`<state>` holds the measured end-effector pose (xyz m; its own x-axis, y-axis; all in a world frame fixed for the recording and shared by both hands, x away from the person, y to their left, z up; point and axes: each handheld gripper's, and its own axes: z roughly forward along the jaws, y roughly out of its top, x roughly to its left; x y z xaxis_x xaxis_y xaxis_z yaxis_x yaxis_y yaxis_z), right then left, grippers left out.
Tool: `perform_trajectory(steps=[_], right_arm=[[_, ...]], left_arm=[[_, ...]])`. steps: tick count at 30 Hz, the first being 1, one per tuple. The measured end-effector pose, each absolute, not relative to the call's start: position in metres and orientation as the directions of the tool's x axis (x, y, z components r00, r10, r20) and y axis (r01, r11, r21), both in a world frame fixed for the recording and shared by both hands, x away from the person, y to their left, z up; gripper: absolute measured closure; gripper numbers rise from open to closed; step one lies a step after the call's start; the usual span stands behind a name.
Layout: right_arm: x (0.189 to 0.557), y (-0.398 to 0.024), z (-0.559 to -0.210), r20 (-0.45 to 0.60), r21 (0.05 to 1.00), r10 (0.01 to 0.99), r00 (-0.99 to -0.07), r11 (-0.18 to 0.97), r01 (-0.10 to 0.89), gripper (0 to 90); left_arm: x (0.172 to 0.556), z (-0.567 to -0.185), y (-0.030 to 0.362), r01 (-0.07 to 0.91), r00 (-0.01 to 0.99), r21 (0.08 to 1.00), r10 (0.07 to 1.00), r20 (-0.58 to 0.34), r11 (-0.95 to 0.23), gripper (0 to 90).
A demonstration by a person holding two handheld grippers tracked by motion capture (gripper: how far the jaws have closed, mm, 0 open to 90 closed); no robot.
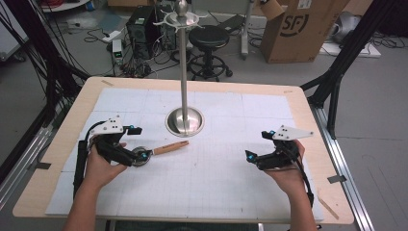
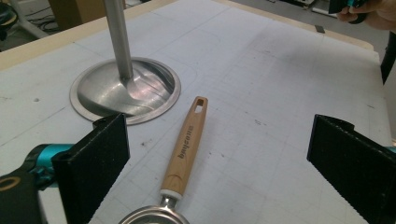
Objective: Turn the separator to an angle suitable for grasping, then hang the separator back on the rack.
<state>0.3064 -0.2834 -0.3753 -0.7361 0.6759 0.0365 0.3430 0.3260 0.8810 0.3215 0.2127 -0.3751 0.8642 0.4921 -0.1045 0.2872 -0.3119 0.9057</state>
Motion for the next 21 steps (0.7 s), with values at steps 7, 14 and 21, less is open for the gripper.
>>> perform_trajectory(steps=[7,14,21], right_arm=[[0.307,-0.284,-0.375,0.033,0.882,0.674,-0.738,0.328,0.339,2.4],[0.307,-0.282,-0.375,0.031,0.877,0.675,-0.737,0.335,0.344,2.4],[0.307,-0.283,-0.38,0.037,0.868,0.676,-0.736,0.343,0.359,2.4]], left_arm=[[0.323,-0.377,0.215,0.289,0.862,0.906,0.496,-0.106,-0.308,6.3],[0.331,-0.383,0.215,0.311,0.857,0.893,0.502,-0.116,-0.326,6.4],[0.34,-0.386,0.207,0.326,0.862,0.871,0.493,-0.114,-0.368,12.0]])
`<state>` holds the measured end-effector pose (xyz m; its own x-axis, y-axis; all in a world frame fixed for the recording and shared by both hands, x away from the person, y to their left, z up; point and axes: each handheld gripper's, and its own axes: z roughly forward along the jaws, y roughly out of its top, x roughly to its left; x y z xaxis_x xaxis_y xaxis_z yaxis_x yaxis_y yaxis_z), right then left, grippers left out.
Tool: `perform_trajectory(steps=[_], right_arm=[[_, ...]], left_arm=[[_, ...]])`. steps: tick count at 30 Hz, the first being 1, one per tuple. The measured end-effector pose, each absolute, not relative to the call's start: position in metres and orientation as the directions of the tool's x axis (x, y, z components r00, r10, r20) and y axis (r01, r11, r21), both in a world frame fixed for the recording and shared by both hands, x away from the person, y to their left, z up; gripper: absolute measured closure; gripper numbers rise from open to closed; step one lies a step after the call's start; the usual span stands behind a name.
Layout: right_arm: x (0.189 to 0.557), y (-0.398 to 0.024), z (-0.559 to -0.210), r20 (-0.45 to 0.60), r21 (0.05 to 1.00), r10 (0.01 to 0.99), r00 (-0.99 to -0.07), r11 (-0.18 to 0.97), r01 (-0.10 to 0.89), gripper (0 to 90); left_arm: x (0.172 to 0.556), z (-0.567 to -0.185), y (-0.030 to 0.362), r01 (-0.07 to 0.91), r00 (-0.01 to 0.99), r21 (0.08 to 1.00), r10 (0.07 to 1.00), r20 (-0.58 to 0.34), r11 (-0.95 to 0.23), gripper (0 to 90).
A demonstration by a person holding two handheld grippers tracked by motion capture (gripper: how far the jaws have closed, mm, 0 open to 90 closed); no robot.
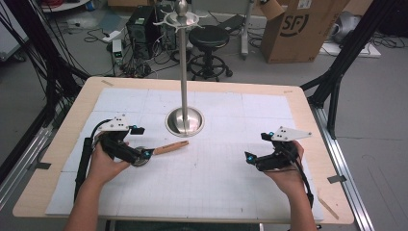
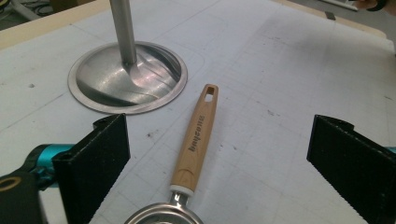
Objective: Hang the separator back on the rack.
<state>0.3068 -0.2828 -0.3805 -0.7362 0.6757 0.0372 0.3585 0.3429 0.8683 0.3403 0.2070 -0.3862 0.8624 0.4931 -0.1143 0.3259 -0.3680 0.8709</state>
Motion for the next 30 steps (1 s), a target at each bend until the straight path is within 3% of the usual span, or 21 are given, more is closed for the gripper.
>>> perform_trajectory(steps=[5,12,20,30], right_arm=[[0.307,-0.281,-0.378,0.044,0.876,0.671,-0.74,0.33,0.352,2.5],[0.311,-0.282,-0.379,0.051,0.877,0.669,-0.742,0.326,0.354,2.5],[0.309,-0.283,-0.378,0.053,0.881,0.669,-0.741,0.319,0.35,2.4],[0.309,-0.282,-0.38,0.052,0.875,0.67,-0.741,0.327,0.357,2.4]], left_arm=[[0.342,-0.388,0.198,0.309,0.882,0.846,0.464,-0.083,-0.434,12.8],[0.359,-0.387,0.185,0.355,0.88,0.766,0.468,-0.081,-0.536,14.5],[0.373,-0.39,0.168,0.362,0.903,0.617,0.428,-0.045,-0.699,28.7],[0.382,-0.397,0.156,0.359,0.907,0.48,0.421,0.023,-0.8,39.7]])
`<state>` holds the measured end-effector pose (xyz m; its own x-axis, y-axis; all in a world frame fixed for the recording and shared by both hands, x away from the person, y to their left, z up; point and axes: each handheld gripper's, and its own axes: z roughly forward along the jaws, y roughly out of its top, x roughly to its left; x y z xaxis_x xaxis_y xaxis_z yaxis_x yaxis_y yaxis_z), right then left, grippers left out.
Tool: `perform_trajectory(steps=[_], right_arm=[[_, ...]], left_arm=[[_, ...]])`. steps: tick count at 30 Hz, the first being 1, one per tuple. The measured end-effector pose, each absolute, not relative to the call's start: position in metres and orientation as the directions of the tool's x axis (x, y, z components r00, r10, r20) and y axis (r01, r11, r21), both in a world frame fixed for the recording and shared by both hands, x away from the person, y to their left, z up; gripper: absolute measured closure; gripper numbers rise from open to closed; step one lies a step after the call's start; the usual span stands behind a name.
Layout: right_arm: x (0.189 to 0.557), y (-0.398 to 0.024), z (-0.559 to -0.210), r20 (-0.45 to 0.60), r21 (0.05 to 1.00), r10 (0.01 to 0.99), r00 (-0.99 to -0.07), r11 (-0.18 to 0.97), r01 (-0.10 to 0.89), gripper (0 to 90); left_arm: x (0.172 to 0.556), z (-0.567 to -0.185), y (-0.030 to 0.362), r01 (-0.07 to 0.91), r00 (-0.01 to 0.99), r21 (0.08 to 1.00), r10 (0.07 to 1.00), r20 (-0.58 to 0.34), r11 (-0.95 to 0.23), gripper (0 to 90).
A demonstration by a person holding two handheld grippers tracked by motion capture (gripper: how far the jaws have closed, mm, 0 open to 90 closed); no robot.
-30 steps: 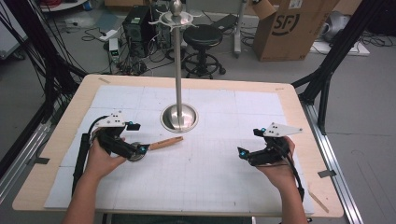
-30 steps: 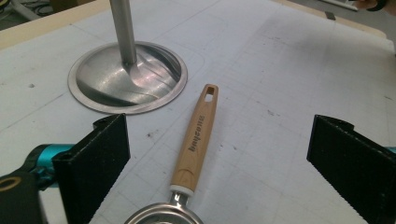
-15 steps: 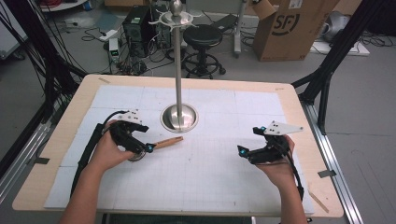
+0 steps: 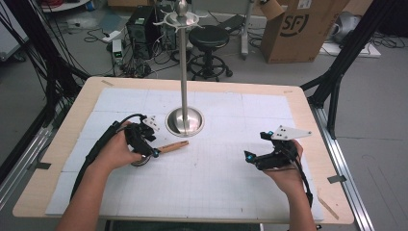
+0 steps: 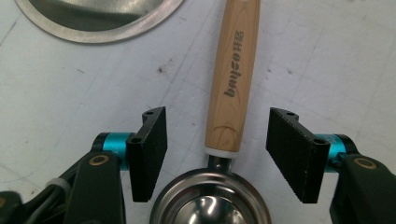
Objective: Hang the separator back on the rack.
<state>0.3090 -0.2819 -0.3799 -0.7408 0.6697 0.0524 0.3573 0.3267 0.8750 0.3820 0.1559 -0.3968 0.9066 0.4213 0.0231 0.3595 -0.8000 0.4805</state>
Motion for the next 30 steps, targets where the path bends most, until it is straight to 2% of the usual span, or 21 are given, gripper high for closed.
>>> perform_trajectory(steps=[8,19,30], right_arm=[[0.308,-0.281,-0.38,0.054,0.872,0.67,-0.74,0.33,0.362,2.4],[0.309,-0.28,-0.381,0.052,0.87,0.668,-0.742,0.334,0.362,2.5],[0.309,-0.278,-0.382,0.051,0.867,0.666,-0.744,0.339,0.364,2.5]], left_arm=[[0.384,-0.405,0.151,0.342,0.92,0.416,0.39,0.033,-0.842,48.8],[0.385,-0.413,0.146,0.361,0.92,0.384,0.392,0.002,-0.85,61.1],[0.391,-0.412,0.144,0.389,0.913,0.354,0.407,-0.024,-0.851,65.7]])
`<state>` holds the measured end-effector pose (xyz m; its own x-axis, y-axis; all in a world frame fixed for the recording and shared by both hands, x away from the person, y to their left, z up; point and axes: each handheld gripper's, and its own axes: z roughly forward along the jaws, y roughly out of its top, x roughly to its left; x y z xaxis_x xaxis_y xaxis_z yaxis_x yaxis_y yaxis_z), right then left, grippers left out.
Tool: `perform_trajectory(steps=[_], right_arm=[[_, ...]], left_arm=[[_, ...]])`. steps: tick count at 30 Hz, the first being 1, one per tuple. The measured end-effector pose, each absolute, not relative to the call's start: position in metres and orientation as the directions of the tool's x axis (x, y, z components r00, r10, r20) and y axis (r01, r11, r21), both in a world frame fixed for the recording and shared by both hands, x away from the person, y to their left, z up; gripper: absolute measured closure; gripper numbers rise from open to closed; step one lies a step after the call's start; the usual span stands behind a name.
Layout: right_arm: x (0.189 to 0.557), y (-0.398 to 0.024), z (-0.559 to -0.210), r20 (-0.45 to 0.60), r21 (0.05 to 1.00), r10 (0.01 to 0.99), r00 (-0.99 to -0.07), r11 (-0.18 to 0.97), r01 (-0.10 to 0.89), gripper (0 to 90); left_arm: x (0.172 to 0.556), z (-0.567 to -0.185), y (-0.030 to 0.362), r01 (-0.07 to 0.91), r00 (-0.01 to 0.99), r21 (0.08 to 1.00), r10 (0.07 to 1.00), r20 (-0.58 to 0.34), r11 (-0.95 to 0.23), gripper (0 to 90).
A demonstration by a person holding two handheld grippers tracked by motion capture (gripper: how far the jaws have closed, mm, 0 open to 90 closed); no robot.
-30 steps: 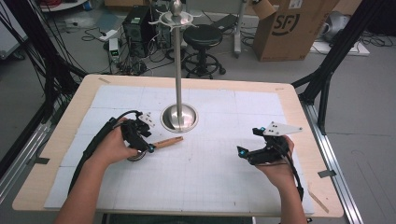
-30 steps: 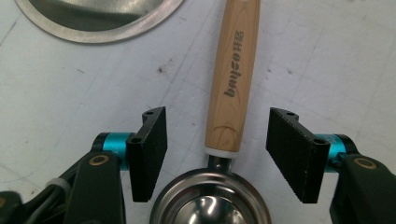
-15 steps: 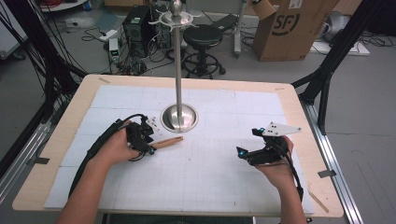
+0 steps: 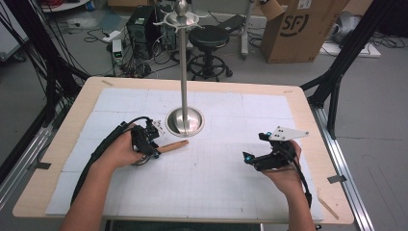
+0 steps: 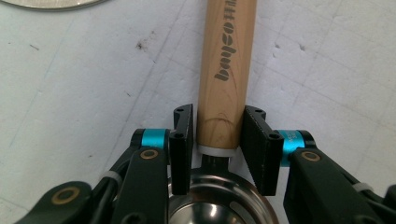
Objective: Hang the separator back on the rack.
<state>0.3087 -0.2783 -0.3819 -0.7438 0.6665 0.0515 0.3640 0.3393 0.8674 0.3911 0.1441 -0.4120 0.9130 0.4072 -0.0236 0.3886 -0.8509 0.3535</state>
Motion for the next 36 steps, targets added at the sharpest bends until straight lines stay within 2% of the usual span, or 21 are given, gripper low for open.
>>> perform_trajectory(steps=[8,15,24,31,36], right_arm=[[0.31,-0.277,-0.383,0.045,0.865,0.662,-0.748,0.349,0.361,2.5],[0.309,-0.277,-0.383,0.05,0.864,0.664,-0.746,0.346,0.365,2.5],[0.31,-0.275,-0.383,0.044,0.862,0.664,-0.746,0.352,0.364,2.5],[0.309,-0.278,-0.381,0.051,0.868,0.666,-0.744,0.339,0.363,2.6],[0.308,-0.281,-0.381,0.048,0.87,0.67,-0.741,0.337,0.361,2.6]], left_arm=[[0.386,-0.409,0.125,0.401,0.904,0.254,0.425,0.045,-0.88,68.1],[0.394,-0.41,0.132,0.431,0.897,0.272,0.442,-0.024,-0.86,67.8],[0.389,-0.41,0.13,0.435,0.891,0.271,0.453,0.004,-0.858,68.9],[0.388,-0.411,0.14,0.436,0.889,0.338,0.457,-0.018,-0.834,69.0],[0.386,-0.411,0.14,0.427,0.891,0.349,0.454,-0.005,-0.834,69.0]])
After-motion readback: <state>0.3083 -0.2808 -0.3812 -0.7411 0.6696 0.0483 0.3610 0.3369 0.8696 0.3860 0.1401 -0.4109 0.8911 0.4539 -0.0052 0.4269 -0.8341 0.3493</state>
